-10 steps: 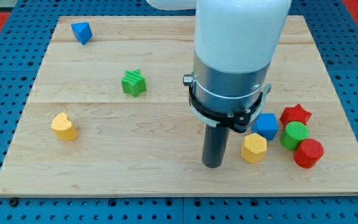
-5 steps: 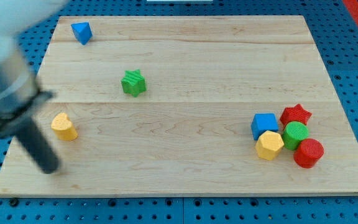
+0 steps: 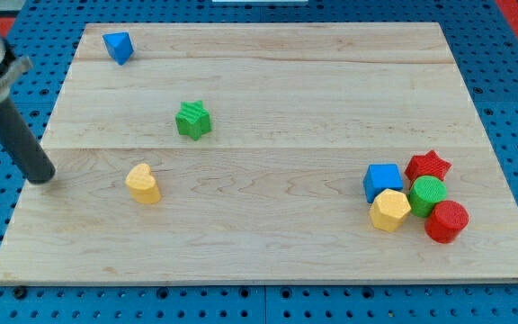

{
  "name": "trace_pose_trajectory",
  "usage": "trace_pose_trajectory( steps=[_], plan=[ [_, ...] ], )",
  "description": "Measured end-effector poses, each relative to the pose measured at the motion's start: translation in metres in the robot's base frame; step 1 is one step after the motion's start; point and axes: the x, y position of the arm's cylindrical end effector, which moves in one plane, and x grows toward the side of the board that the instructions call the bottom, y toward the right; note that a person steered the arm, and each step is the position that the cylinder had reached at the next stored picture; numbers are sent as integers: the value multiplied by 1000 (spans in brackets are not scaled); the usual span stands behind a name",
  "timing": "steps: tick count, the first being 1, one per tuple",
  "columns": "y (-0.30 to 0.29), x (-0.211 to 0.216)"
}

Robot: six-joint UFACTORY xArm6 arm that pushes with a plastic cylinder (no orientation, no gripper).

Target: Move the yellow heart left to the blue cube

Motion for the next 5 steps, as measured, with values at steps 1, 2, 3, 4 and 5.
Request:
trace_pose_trajectory(
  steps=[1,2,3,4,5],
  plan=[
    [89,3],
    [152,10],
    [153,23],
    [120,18],
    [146,-10]
  ],
)
